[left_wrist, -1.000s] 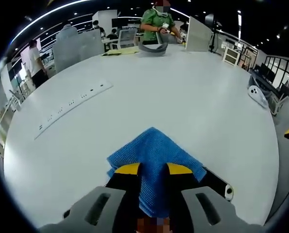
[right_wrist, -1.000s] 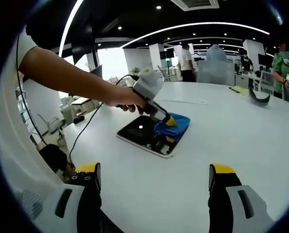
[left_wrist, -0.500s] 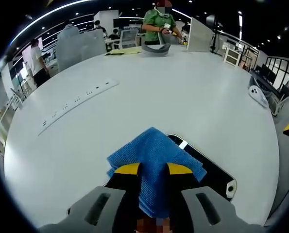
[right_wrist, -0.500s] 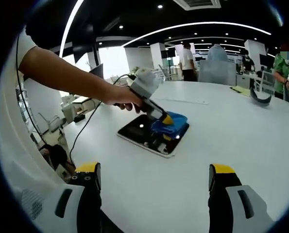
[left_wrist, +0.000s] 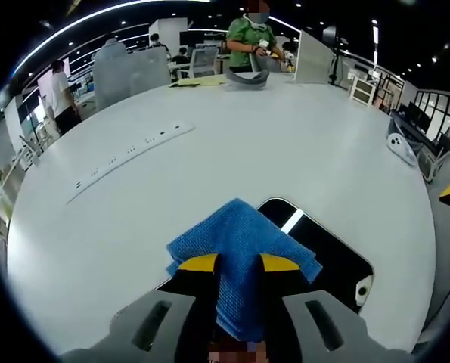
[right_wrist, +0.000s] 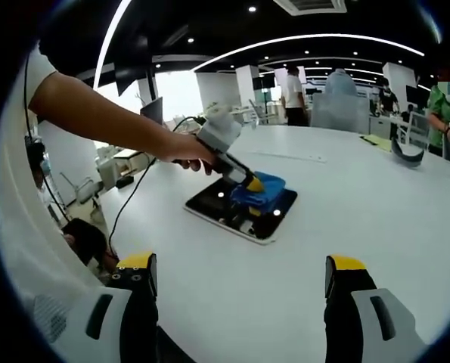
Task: Wipe the mirror surface with the cleaning cloth until all visible marks leave the cleaned area.
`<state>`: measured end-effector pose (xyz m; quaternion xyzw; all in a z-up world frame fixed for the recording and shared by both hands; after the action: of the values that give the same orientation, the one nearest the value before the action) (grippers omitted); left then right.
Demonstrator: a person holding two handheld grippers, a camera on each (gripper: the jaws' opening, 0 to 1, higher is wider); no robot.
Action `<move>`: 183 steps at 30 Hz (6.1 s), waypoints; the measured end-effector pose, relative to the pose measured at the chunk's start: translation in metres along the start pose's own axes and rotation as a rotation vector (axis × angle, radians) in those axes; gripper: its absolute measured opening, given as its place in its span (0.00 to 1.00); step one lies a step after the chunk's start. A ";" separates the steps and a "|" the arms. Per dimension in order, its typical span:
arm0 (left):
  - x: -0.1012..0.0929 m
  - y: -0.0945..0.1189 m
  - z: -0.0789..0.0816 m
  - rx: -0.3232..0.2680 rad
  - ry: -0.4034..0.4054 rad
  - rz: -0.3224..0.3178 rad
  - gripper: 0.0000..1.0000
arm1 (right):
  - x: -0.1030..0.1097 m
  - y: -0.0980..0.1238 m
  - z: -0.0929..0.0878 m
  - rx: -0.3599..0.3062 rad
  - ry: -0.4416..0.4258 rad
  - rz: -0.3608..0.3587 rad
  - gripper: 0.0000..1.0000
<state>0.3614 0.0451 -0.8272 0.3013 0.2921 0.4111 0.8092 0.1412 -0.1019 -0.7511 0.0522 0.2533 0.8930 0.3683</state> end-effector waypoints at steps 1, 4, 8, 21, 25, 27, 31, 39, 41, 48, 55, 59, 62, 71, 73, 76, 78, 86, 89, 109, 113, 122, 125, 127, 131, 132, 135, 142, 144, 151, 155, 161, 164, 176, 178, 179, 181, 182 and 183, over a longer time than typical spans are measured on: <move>0.001 0.000 0.000 0.000 0.000 0.000 0.18 | 0.001 0.000 0.000 0.000 -0.002 0.001 0.92; 0.003 0.001 -0.001 0.001 0.001 -0.002 0.18 | 0.002 0.000 0.000 -0.001 0.000 0.000 0.92; 0.002 0.001 -0.002 -0.010 -0.011 -0.003 0.18 | 0.004 0.000 0.000 -0.002 -0.004 -0.001 0.92; -0.001 0.005 -0.006 -0.037 -0.013 0.005 0.19 | 0.006 0.000 0.002 -0.006 -0.001 0.000 0.92; -0.001 0.007 -0.009 -0.037 -0.016 0.000 0.19 | 0.008 0.000 0.003 -0.006 0.006 0.006 0.92; -0.001 0.007 -0.010 -0.037 -0.017 0.000 0.19 | 0.008 -0.001 0.005 -0.010 0.007 0.008 0.92; -0.002 0.008 -0.010 -0.030 -0.018 0.002 0.19 | 0.007 -0.001 0.008 -0.017 0.009 0.007 0.92; -0.003 0.010 -0.013 -0.035 -0.010 0.009 0.19 | 0.009 0.000 0.006 -0.014 0.008 0.010 0.92; -0.003 0.010 -0.013 -0.037 -0.010 0.010 0.19 | 0.010 0.000 0.004 -0.013 0.006 0.012 0.92; -0.006 0.013 -0.017 -0.041 -0.008 0.004 0.19 | 0.011 0.000 0.004 -0.012 0.008 0.013 0.92; -0.007 0.015 -0.019 -0.055 -0.004 -0.001 0.19 | 0.012 0.000 0.003 -0.011 0.006 0.014 0.92; -0.008 0.015 -0.021 -0.063 0.000 0.001 0.19 | 0.014 -0.001 0.002 -0.008 0.006 0.017 0.92; -0.009 0.016 -0.022 -0.065 0.000 -0.002 0.19 | 0.014 -0.002 0.002 -0.007 0.008 0.020 0.92; -0.011 0.018 -0.025 -0.065 -0.001 0.002 0.19 | 0.014 -0.006 0.004 -0.006 0.007 0.024 0.92; -0.011 0.018 -0.026 -0.066 0.001 -0.001 0.19 | 0.014 -0.007 0.002 -0.002 0.011 0.025 0.92; -0.013 0.020 -0.028 -0.064 -0.002 -0.002 0.19 | 0.012 -0.007 0.001 -0.005 0.006 0.020 0.92; -0.013 0.020 -0.029 -0.063 -0.002 -0.003 0.19 | 0.011 -0.007 0.000 -0.003 0.003 0.017 0.92; -0.016 0.023 -0.031 -0.062 0.003 0.004 0.19 | 0.010 -0.008 0.000 -0.006 -0.005 0.018 0.92; -0.017 0.024 -0.032 -0.064 0.006 0.005 0.19 | 0.012 -0.009 0.000 -0.006 0.001 0.023 0.92; -0.027 0.035 -0.050 -0.054 0.007 -0.003 0.19 | 0.018 -0.013 0.002 -0.014 0.006 0.038 0.91; -0.028 0.035 -0.052 -0.056 0.010 -0.005 0.19 | 0.019 -0.012 0.002 -0.014 0.006 0.038 0.91; -0.033 0.039 -0.058 -0.061 0.014 -0.007 0.19 | 0.022 -0.013 0.002 -0.022 0.000 0.038 0.91; -0.035 0.041 -0.060 -0.058 0.013 -0.007 0.19 | 0.024 -0.014 0.002 -0.022 -0.001 0.040 0.91; -0.035 0.041 -0.060 -0.058 0.012 -0.004 0.19 | 0.024 -0.014 0.002 -0.026 -0.012 0.039 0.91; -0.036 0.043 -0.062 -0.060 0.011 -0.006 0.19 | 0.023 -0.013 0.001 -0.028 -0.018 0.030 0.91; -0.037 0.043 -0.062 -0.060 0.008 -0.007 0.19 | 0.023 -0.012 0.000 -0.026 -0.019 0.029 0.91; -0.038 0.044 -0.063 -0.058 0.004 -0.014 0.19 | 0.021 -0.012 0.001 -0.028 -0.019 0.020 0.91; -0.040 0.047 -0.067 -0.056 -0.006 -0.014 0.19 | 0.019 -0.012 0.005 -0.036 -0.017 0.009 0.91; -0.039 0.047 -0.068 -0.063 -0.001 -0.015 0.18 | 0.019 -0.012 0.006 -0.039 -0.017 0.007 0.91; -0.036 0.048 -0.069 -0.067 -0.013 -0.028 0.17 | 0.015 -0.014 0.012 -0.043 -0.009 -0.003 0.91; -0.034 0.050 -0.069 -0.062 -0.007 -0.036 0.15 | 0.014 -0.014 0.014 -0.047 -0.012 -0.012 0.91; -0.032 0.051 -0.070 -0.054 -0.021 -0.048 0.14 | 0.018 -0.016 0.013 -0.046 -0.013 -0.016 0.91; -0.030 0.052 -0.071 -0.053 -0.033 -0.050 0.14 | 0.021 -0.016 0.012 -0.044 -0.012 -0.014 0.91; -0.024 0.058 -0.075 -0.045 -0.046 -0.028 0.18 | 0.023 -0.015 0.013 -0.054 -0.023 -0.028 0.91; -0.021 0.060 -0.076 -0.043 -0.050 -0.025 0.18 | 0.024 -0.015 0.012 -0.055 -0.024 -0.030 0.91; -0.021 0.060 -0.076 -0.043 -0.050 -0.024 0.18 | 0.024 -0.015 0.012 -0.056 -0.028 -0.033 0.91; -0.019 0.062 -0.077 -0.041 -0.052 -0.023 0.19 | 0.024 -0.014 0.014 -0.065 -0.041 -0.040 0.91; -0.018 0.062 -0.077 -0.041 -0.052 -0.023 0.19 | 0.024 -0.013 0.015 -0.069 -0.041 -0.044 0.91; -0.017 0.062 -0.077 -0.041 -0.053 -0.024 0.19 | 0.025 -0.012 0.015 -0.069 -0.037 -0.048 0.91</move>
<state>0.2670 0.0794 -0.8278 0.2919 0.2658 0.3991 0.8276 0.1353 -0.0713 -0.7462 0.0497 0.2165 0.8911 0.3957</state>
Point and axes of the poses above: the point that each gripper's makers call its tool centre point, and the gripper's own axes: y roughly backward along the fingers, x roughly to its left, z roughly out of its top, the point moved 2 cm from there along y, roughly backward along the fingers, and after that the axes turned 15 degrees about y, right-handed, at the moved point
